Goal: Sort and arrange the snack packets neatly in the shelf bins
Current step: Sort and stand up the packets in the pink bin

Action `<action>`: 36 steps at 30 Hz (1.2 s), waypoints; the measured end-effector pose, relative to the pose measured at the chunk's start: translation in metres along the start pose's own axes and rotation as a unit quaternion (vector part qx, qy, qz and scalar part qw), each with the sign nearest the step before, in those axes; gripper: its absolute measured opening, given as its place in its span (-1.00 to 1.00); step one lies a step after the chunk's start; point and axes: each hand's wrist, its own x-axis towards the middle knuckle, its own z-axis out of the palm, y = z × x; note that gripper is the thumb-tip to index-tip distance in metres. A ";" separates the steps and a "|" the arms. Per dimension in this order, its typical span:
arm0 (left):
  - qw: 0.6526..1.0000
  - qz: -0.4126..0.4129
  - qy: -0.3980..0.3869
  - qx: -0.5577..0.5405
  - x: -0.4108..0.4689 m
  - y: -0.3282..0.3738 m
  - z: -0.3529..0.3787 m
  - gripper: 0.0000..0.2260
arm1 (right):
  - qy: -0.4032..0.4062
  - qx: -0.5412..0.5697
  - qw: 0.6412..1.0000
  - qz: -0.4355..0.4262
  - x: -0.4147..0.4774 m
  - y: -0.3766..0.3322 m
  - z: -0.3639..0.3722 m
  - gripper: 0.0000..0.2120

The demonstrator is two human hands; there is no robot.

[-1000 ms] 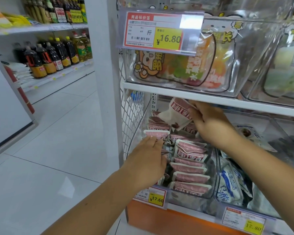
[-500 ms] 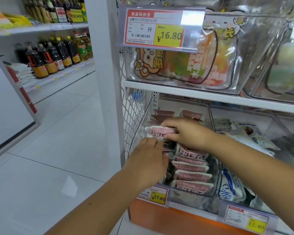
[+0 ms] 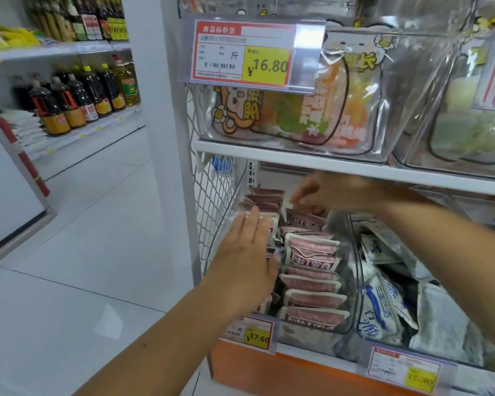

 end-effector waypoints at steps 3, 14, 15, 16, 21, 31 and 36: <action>1.000 0.012 0.020 0.013 0.008 0.004 0.000 -0.47 | -0.028 -0.160 0.985 0.053 -0.008 0.014 0.005 -0.74; 0.995 0.020 0.003 0.093 0.035 -0.003 -0.002 -0.63 | 0.026 -0.309 0.948 0.075 0.005 0.020 0.017 -0.81; 0.996 0.018 -0.005 0.083 0.039 -0.002 -0.003 -0.66 | 0.012 -0.320 0.944 0.081 0.006 0.019 0.017 -0.75; 0.997 0.014 -0.016 0.076 0.046 -0.002 -0.002 -0.69 | -0.007 -0.327 0.941 0.086 0.008 0.020 0.018 -0.68; 0.996 0.002 -0.084 0.023 0.071 -0.014 0.004 -0.74 | -0.034 -0.268 0.960 0.081 0.001 0.017 0.008 -0.80; 0.997 0.035 0.006 -0.066 -0.026 -0.003 -0.040 -0.65 | 0.003 -0.123 0.991 -0.044 0.014 -0.021 0.046 -0.77; 0.997 0.044 -0.057 0.028 -0.065 -0.005 -0.032 -0.53 | 0.081 -0.171 0.982 -0.008 0.043 -0.025 0.063 -0.89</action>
